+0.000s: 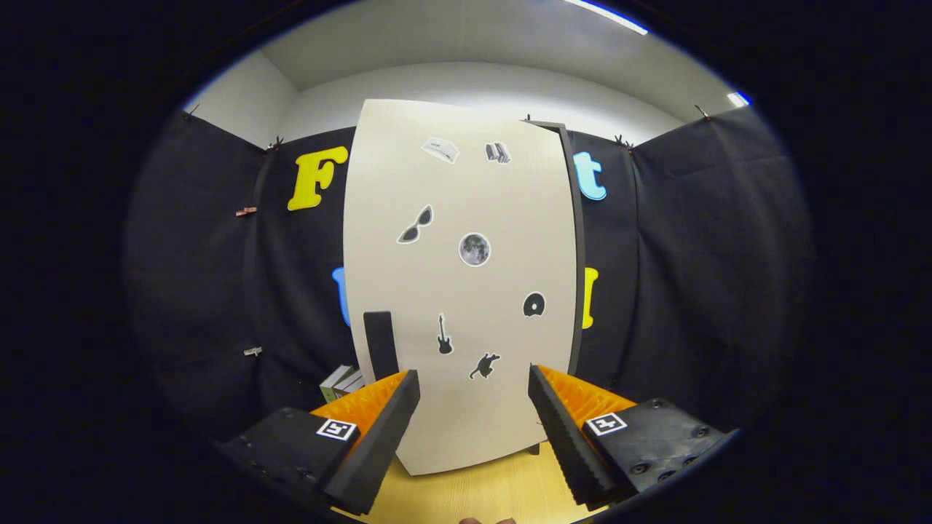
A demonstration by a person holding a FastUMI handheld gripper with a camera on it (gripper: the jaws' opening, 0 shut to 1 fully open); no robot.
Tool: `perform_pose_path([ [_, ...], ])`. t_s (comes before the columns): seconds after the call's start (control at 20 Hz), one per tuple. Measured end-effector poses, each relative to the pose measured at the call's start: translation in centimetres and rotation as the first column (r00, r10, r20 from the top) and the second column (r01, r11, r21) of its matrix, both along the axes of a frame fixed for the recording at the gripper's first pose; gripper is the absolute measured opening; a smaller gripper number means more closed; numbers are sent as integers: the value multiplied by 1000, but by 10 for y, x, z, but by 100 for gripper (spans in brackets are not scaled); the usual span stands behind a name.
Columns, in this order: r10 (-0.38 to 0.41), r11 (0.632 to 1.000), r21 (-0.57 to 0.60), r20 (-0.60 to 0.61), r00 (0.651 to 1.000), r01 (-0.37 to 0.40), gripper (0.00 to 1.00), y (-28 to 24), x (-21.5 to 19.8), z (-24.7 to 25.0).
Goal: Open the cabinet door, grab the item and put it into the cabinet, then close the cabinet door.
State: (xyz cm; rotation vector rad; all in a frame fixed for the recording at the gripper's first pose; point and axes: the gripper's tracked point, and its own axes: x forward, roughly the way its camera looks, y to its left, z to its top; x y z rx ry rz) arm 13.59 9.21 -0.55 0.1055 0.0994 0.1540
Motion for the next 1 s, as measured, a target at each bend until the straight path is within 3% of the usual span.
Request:
perform_pose_path([
  [1.0,10,999,-39,-1,1000,-10,98,2,-1,-4],
])
